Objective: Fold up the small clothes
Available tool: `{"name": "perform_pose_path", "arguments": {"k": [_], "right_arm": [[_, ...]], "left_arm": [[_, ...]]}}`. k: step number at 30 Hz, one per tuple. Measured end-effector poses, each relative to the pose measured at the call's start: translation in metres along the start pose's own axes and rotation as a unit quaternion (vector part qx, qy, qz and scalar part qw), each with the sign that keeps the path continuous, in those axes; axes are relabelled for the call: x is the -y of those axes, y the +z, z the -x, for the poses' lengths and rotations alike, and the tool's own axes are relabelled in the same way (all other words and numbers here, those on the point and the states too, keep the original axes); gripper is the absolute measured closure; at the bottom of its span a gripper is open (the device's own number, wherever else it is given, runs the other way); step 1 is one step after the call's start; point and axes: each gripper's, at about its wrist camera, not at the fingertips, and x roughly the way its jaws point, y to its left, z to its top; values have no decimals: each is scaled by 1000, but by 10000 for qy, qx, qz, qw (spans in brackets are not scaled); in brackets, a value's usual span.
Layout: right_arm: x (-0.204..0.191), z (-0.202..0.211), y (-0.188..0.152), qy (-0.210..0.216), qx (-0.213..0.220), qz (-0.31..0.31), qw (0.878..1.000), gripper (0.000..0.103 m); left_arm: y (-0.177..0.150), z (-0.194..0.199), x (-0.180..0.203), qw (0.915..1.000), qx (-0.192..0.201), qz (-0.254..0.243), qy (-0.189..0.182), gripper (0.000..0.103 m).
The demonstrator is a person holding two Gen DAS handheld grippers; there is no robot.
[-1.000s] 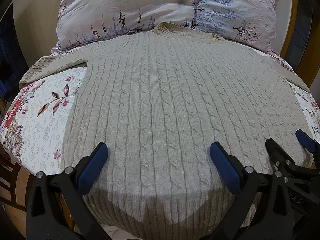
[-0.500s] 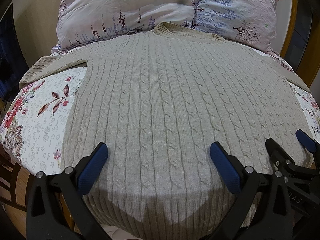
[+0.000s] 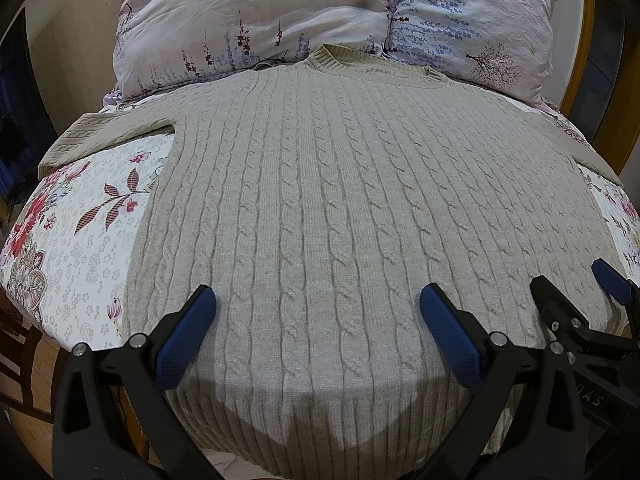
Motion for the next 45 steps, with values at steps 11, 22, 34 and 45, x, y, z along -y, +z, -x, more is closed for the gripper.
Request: {"name": "perform_pose_path", "arguments": {"k": [11,22,34,45], "right_arm": [[0,0,-1,-1,3,-1,10000,1],[0,0,-1,0,4,-2,10000,1],[-3,1,0,20,22,27,10000,1],[2,-2,4,378,74,367,9986,1]], "left_arm": [[0,0,0,10000,2,0,0,2],[0,0,0,10000,3,0,1,2],[0,0,0,10000,-11,-9,-1,2],[8,-3,-2,9994,-290,-137,-91,2]]}}
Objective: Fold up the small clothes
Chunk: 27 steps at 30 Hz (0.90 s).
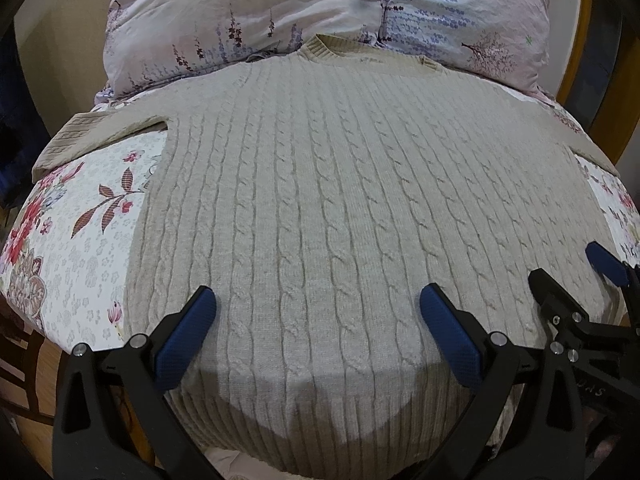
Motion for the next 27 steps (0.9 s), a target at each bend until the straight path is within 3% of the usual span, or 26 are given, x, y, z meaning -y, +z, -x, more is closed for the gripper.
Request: {"name": "perform_pose_path", "arguments": {"k": [5,9,12,16,18,21,24,27], "right_arm": [[13,-3,8,314,68,79,9995,1],[62,7,38,495,318,-727,9956,1],[125,13,69,294,533,-1613,9850,1],[223,1,102,-230,532,-2751,9597,10],[264,-11,111,-419,402,-3260,9436,23],[313,-31,115,-580,174,-3941,9171,38],[342,-46,109,-698,20,-4428,8939,45],[371,-66,98,-732,-123,-5029,8612,49]], "left_arm": [[10,-5,-1,9998,-171,-114,-40,2],[27,-6,-4,9997,10,-198,159,2],[50,-2,-9,9988,345,-263,238,2],[83,-7,-20,9983,531,-164,-163,2],[102,-12,-24,9983,496,-114,-277,2],[125,-23,-26,9987,440,-156,-217,2],[144,-35,-25,9988,430,-230,-106,2],[157,-49,-23,9985,394,-328,-179,2]]}}
